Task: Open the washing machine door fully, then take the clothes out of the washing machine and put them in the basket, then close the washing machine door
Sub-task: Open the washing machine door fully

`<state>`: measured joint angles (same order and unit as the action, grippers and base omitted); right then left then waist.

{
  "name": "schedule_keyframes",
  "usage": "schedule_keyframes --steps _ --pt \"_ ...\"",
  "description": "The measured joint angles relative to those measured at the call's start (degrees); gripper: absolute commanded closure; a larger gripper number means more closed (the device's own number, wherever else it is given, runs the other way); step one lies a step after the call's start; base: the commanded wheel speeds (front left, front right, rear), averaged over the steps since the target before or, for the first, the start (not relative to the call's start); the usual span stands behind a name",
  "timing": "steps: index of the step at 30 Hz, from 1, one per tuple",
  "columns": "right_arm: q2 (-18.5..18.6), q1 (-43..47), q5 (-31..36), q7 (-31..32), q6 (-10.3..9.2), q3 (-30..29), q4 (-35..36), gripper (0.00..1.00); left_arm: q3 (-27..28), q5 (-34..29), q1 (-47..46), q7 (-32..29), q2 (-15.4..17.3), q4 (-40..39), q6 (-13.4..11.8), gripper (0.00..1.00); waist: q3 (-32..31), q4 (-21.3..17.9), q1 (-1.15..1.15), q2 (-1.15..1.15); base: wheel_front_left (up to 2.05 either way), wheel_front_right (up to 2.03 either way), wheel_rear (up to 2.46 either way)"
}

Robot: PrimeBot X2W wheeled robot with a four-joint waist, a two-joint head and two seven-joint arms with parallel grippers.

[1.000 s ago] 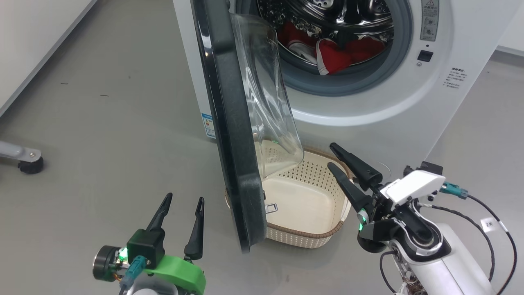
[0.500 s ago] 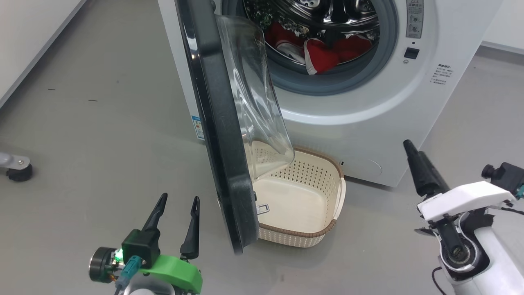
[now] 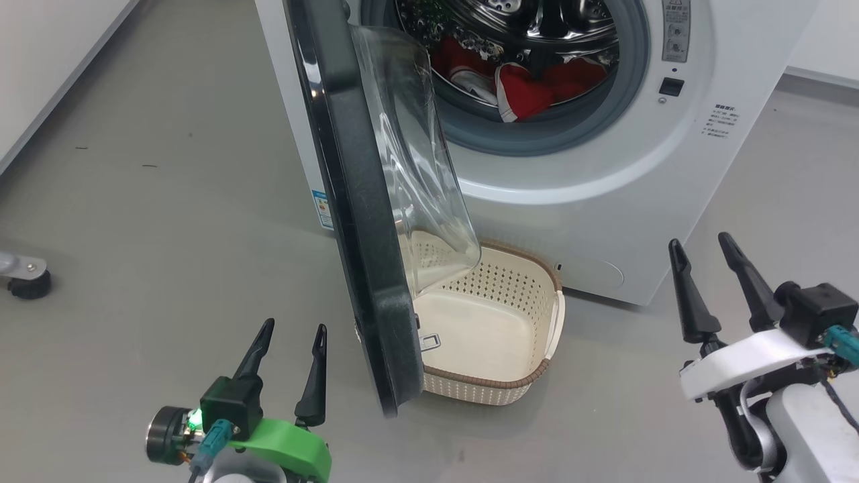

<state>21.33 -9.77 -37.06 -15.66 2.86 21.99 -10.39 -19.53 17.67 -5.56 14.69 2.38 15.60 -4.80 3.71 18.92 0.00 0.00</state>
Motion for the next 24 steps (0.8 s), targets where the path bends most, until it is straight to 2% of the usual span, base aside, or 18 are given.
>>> schedule_keyframes --steps 4,8,17,24 --pt "-3.32 1.9 2.45 0.59 -2.47 -1.26 -0.29 0.0 0.04 0.0 0.0 0.0 0.0 0.05 0.0 0.0 0.06 0.0 0.0 0.0 0.0 0.0 0.0" --pt "-6.72 2.73 4.83 0.8 -3.5 -2.79 0.48 0.0 0.07 0.0 0.0 0.0 0.0 0.09 -0.01 0.0 0.25 -0.14 0.0 0.0 0.0 0.0 0.0" --pt "-10.22 4.44 9.28 0.8 -3.59 -3.16 -0.16 0.0 0.01 0.0 0.0 0.0 0.0 0.22 -0.03 0.0 0.37 -0.52 0.0 0.0 0.0 0.0 0.0" --pt "-11.32 4.52 12.11 0.8 -3.53 -4.02 -1.33 0.0 -0.19 0.0 0.0 0.0 0.0 0.35 -0.03 0.0 0.35 -0.49 0.0 0.0 0.0 0.0 0.0"
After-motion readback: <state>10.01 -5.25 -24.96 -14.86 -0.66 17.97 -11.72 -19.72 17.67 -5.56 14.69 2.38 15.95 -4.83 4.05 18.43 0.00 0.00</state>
